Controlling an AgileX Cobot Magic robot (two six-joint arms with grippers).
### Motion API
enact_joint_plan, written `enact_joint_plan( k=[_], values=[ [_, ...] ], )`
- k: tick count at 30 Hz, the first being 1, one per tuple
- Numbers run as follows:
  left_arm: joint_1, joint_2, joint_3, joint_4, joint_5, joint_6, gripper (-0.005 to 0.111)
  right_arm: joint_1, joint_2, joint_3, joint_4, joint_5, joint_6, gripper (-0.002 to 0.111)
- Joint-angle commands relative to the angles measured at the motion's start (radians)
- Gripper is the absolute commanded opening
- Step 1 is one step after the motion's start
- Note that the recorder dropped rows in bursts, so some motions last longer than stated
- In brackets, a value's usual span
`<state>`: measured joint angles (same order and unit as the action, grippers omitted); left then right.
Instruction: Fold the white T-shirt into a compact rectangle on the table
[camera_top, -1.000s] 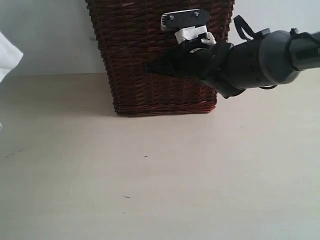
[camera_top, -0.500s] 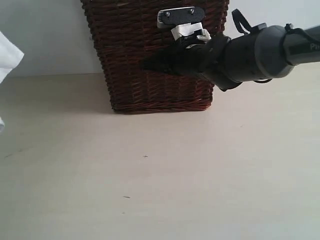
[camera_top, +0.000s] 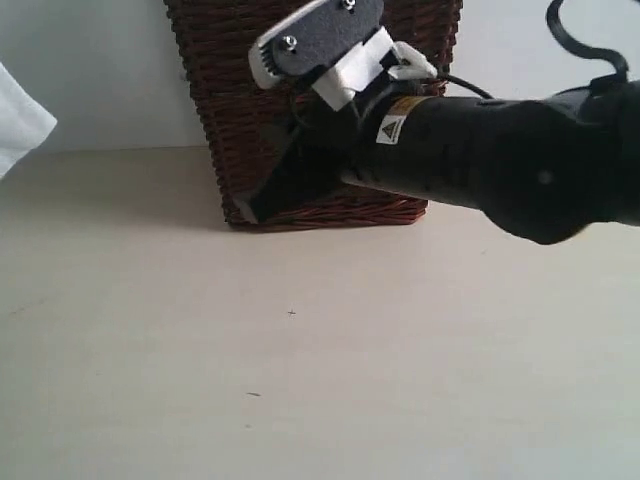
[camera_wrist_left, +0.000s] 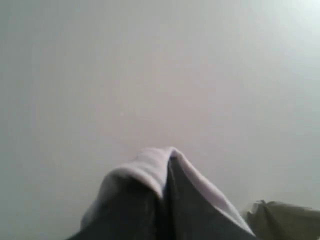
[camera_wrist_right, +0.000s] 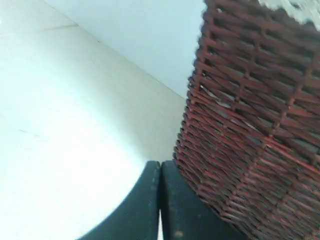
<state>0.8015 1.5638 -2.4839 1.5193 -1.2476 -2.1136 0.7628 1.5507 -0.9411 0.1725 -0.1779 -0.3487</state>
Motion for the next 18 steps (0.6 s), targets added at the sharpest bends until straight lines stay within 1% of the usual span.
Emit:
enact_joint_plan(
  k=[1,2,3,4,8,10,13,15,16,18],
  values=[
    [-0.2,-0.03,-0.004,0.082,0.026,-0.01,0.0,0.023,-0.138,0.006,-0.082,0.062,0.089,0.0],
    [-0.309,-0.03,-0.004,0.181,0.026,-0.01,0.0,0.023,-0.183,0.008,-0.082,0.096,0.089,0.0],
    [-0.357,-0.03,-0.004,0.225,0.026,-0.01,0.0,0.023,-0.201,0.008,-0.082,0.114,0.089,0.0],
    [-0.422,-0.028,-0.004,0.225,0.026,-0.01,0.0,0.023,-0.223,0.008,-0.082,0.139,0.089,0.0],
    [-0.594,-0.015,-0.001,0.225,0.026,-0.01,0.0,0.021,-0.29,0.008,-0.082,0.199,0.081,0.0],
    [-0.664,-0.013,-0.001,0.225,0.026,-0.01,0.0,0.021,-0.319,0.008,-0.082,0.214,0.081,0.0],
    [-0.74,-0.011,0.015,0.225,0.026,-0.01,0.0,0.02,-0.365,0.008,-0.082,0.237,0.081,0.0],
    [-0.783,-0.011,0.057,0.225,0.026,-0.01,0.0,0.02,-0.398,0.008,-0.082,0.254,0.081,0.0],
    [-0.812,-0.011,0.096,0.225,0.026,-0.01,0.0,0.02,-0.416,0.008,-0.082,0.263,0.081,0.0],
    [-0.85,-0.011,0.173,0.225,0.026,-0.01,0.0,0.02,-0.451,0.008,-0.082,0.281,0.081,0.0]
  ],
)
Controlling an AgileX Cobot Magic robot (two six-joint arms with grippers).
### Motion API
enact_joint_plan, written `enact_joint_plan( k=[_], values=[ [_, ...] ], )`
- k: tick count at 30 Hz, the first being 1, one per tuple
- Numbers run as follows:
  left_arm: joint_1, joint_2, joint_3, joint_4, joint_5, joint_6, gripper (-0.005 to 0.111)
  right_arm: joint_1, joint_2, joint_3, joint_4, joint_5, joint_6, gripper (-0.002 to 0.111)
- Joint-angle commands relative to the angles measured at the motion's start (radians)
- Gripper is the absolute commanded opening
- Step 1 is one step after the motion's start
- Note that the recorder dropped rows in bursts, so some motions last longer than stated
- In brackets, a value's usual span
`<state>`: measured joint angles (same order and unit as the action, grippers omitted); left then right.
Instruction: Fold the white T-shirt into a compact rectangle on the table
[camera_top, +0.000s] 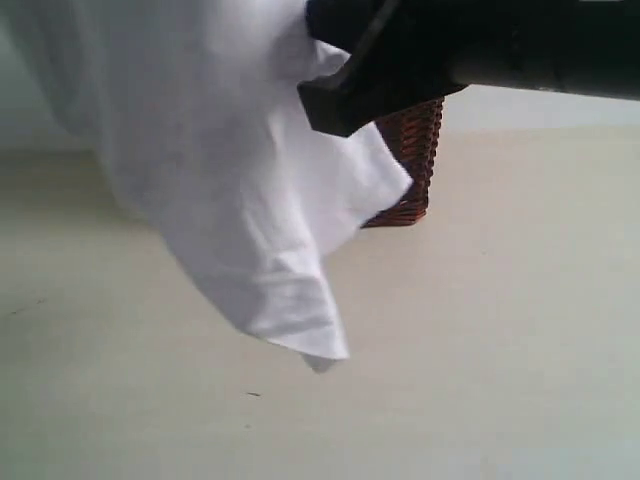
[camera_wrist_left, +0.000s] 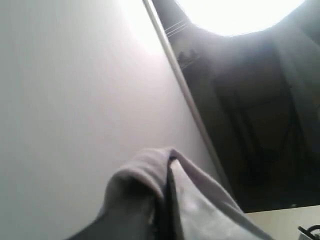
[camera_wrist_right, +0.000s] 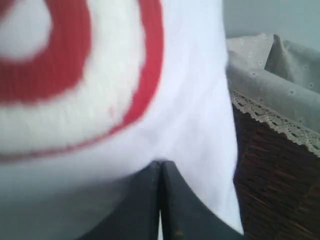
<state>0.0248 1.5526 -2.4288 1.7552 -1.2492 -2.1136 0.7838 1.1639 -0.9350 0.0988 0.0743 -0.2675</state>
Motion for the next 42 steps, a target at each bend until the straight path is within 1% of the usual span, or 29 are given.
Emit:
enact_joint_plan(
  k=[1,3,5,12,15,19,21,24,26,28,30,31,32,34,35,36,38,39,40,42],
  values=[
    [-0.092,0.0,0.166,-0.011,0.028,-0.01,0.0,-0.001,-0.08,0.002,-0.008,0.037,0.0,0.0],
    [-0.117,0.0,0.246,-0.011,0.028,-0.01,0.0,-0.001,-0.106,0.002,-0.008,0.052,0.0,0.0],
    [-0.126,0.0,0.32,-0.011,0.028,-0.01,0.0,-0.001,-0.124,0.007,-0.012,0.054,0.0,0.0],
    [-0.114,0.004,0.529,-0.011,0.028,-0.01,0.0,-0.001,-0.193,0.085,-0.03,0.006,0.006,0.0],
    [-0.114,0.013,0.655,-0.011,0.028,-0.01,0.0,-0.01,-0.233,0.116,-0.03,-0.01,0.006,0.0],
    [-0.114,0.039,0.793,-0.011,0.028,0.019,0.0,-0.074,-0.31,0.152,-0.026,-0.017,0.011,0.0],
    [-0.131,0.059,0.835,-0.011,0.028,0.021,0.0,-0.115,-0.352,0.17,-0.023,-0.019,0.044,0.0],
    [-0.2,0.09,0.867,-0.011,0.028,0.021,0.0,-0.152,-0.397,0.183,-0.02,-0.037,0.064,0.0],
    [-0.281,0.11,0.867,-0.011,0.028,0.049,0.0,-0.159,-0.407,0.183,-0.02,-0.044,0.064,0.0],
    [-0.36,0.12,0.867,-0.088,0.032,0.105,0.0,-0.159,-0.407,0.183,-0.02,-0.044,0.064,0.0],
    [-0.425,0.122,0.846,-0.13,0.121,0.211,0.0,-0.159,-0.407,0.183,-0.02,-0.042,0.064,0.0],
    [-0.454,0.122,0.822,-0.125,0.17,0.227,0.0,-0.159,-0.407,0.183,-0.022,-0.04,0.062,0.0],
    [-0.467,0.122,0.793,-0.109,0.205,0.223,0.0,-0.159,-0.407,0.183,-0.022,-0.04,0.062,0.0],
    [-0.466,0.122,0.746,-0.065,0.201,0.206,0.0,-0.159,-0.407,0.183,-0.027,-0.04,0.061,0.0],
    [-0.455,0.116,0.728,-0.018,0.186,0.18,0.0,-0.159,-0.407,0.183,-0.028,-0.04,0.061,0.0],
    [-0.441,0.113,0.719,-0.011,0.164,0.154,0.0,-0.159,-0.407,0.183,-0.028,-0.04,0.061,0.0],
    [-0.38,0.111,0.734,-0.011,0.059,0.147,0.0,-0.159,-0.407,0.183,-0.028,-0.04,0.061,0.0],
    [-0.341,0.111,0.755,-0.011,0.028,0.147,0.0,-0.159,-0.407,0.183,-0.028,-0.04,0.061,0.0],
    [-0.308,0.111,0.78,-0.011,0.028,0.147,0.0,-0.159,-0.407,0.183,-0.028,-0.04,0.061,0.0],
    [-0.218,0.111,0.871,-0.011,0.028,0.197,0.0,-0.159,-0.407,0.183,-0.027,-0.037,0.061,0.0]
  ],
)
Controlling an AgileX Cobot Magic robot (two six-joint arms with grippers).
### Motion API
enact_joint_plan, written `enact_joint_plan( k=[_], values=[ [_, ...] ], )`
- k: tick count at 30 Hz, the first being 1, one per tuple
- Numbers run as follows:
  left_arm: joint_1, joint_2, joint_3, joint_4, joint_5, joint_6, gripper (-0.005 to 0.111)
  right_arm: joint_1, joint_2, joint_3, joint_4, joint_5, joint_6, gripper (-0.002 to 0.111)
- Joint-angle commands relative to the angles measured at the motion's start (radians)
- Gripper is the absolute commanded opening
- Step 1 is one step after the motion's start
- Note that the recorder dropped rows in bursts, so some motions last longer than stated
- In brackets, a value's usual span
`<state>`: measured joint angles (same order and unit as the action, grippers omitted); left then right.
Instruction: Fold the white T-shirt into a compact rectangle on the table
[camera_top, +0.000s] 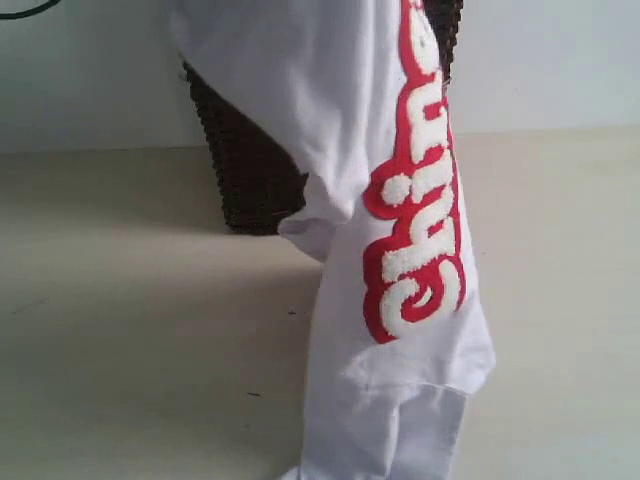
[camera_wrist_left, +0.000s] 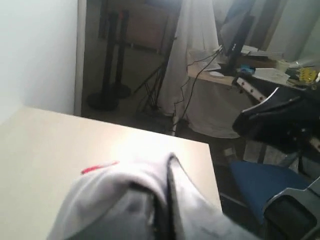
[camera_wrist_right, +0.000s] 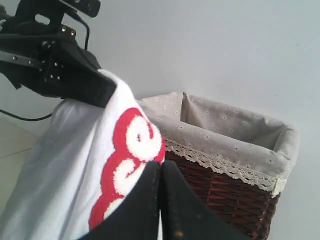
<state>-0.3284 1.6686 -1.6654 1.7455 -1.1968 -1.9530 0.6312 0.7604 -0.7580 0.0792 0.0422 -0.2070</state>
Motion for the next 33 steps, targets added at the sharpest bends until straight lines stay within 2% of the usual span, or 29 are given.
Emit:
enact_joint_plan(
  k=[1,5,9,11,13,14,16,17,20,22,27,33],
  values=[
    [0.183,0.001,0.153,-0.001,-0.024,0.074,0.0,-0.006,-0.003,0.006,-0.007,-0.003,0.0,0.0],
    [0.367,0.054,0.365,-0.001,-0.022,0.158,0.0,-0.006,-0.001,0.006,-0.007,0.01,0.0,0.0],
    [0.525,0.124,0.468,-0.001,0.005,0.239,0.001,-0.006,0.02,0.006,-0.007,0.012,0.0,0.0],
    [0.583,0.144,0.492,-0.001,0.044,0.273,0.008,-0.006,0.038,0.006,0.002,0.012,0.0,0.0],
    [0.623,0.153,0.503,-0.001,0.085,0.277,0.022,-0.006,0.06,0.006,0.002,0.014,0.0,0.0],
    [0.644,0.155,0.503,-0.001,0.117,0.28,0.033,-0.006,0.072,0.006,0.002,0.015,0.0,0.0],
    [0.664,0.157,0.503,-0.001,0.144,0.28,0.053,-0.006,0.092,0.006,0.002,0.023,0.0,0.0],
    [0.672,0.157,0.503,-0.001,0.162,0.275,0.068,-0.006,0.103,0.006,0.002,0.027,0.0,0.0],
    [0.678,0.157,0.503,-0.001,0.174,0.273,0.089,-0.006,0.131,0.006,0.002,0.034,0.0,0.0],
    [0.678,0.157,0.503,-0.001,0.174,0.273,0.092,-0.006,0.148,0.006,0.002,0.037,0.0,0.0],
    [0.682,0.126,0.471,-0.001,0.171,0.25,0.092,-0.006,0.161,0.006,0.0,0.052,0.0,0.0],
    [0.682,0.113,0.451,-0.001,0.144,-0.013,0.092,-0.006,0.161,0.006,0.0,0.06,0.0,0.0]
  ],
)
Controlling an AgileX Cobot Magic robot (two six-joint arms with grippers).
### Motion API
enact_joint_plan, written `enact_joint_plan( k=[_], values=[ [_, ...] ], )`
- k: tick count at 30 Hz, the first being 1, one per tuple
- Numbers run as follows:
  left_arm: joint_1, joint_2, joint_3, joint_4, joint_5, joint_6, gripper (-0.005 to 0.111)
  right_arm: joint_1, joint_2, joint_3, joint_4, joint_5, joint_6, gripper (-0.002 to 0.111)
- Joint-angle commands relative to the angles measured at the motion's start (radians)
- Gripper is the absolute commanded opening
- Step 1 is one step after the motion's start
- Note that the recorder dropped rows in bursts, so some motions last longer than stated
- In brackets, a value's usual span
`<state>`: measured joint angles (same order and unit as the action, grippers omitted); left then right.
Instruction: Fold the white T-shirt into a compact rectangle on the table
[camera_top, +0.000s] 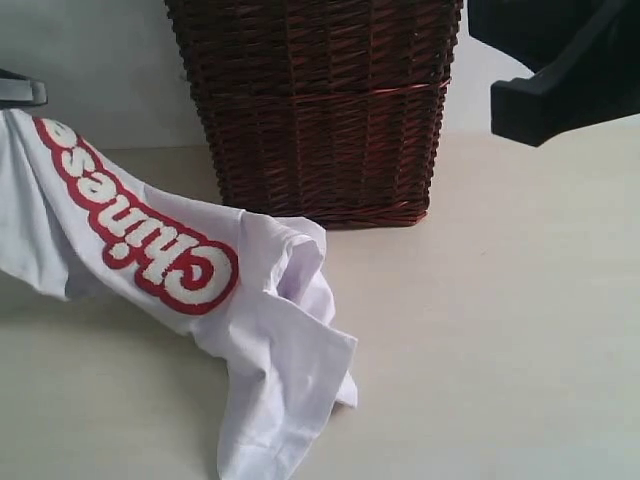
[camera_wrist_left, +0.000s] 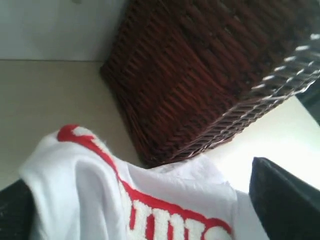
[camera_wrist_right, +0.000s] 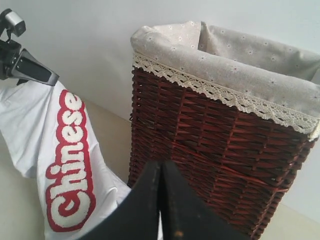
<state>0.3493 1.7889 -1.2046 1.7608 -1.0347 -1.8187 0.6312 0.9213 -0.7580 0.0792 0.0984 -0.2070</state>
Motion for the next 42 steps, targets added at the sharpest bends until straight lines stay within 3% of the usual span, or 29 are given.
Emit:
enact_joint_plan(
  k=[1,5,12,15,24,28,32,33,35,39,40,42],
  values=[
    [0.004,0.001,-0.009,-0.016,-0.03,-0.188,0.092,-0.006,0.0,0.006,0.0,0.004,0.0,0.0],
    [-0.062,0.061,0.018,-0.016,-0.186,-0.231,0.092,-0.006,0.0,0.006,0.0,0.011,0.0,0.0],
    [-0.32,0.119,0.024,-0.016,-0.186,-0.079,0.092,-0.006,0.0,0.006,0.001,0.026,0.002,0.0],
    [-0.337,0.108,-0.035,-0.016,-0.169,0.023,0.092,-0.006,0.0,0.006,0.001,0.026,0.002,0.0],
    [-0.162,0.009,-0.013,-0.016,0.455,0.081,0.092,-0.006,0.0,0.006,0.001,0.026,0.002,0.0],
    [-0.161,0.001,0.039,-0.016,0.789,0.228,0.092,-0.006,0.0,0.006,0.001,0.026,0.002,0.0],
    [-0.181,0.001,0.063,-0.016,0.931,0.302,0.092,-0.006,0.0,0.006,0.001,0.026,0.002,0.0],
    [-0.18,0.001,0.063,-0.016,0.917,0.302,0.092,-0.006,0.0,0.006,0.001,0.026,0.002,0.0],
    [-0.18,-0.002,0.061,-0.016,0.756,0.275,0.092,-0.006,0.0,0.006,0.001,0.026,0.002,0.0],
    [-0.188,0.015,0.068,-0.016,0.215,0.281,0.092,-0.006,0.0,0.006,0.001,0.026,0.002,0.0],
    [-0.212,0.013,0.1,-0.016,0.132,0.281,0.092,-0.006,0.0,0.006,0.001,0.029,0.002,0.0],
    [-0.27,0.002,0.168,-0.016,0.088,0.291,0.086,-0.006,0.0,0.006,0.001,0.038,0.002,0.0]
  ],
)
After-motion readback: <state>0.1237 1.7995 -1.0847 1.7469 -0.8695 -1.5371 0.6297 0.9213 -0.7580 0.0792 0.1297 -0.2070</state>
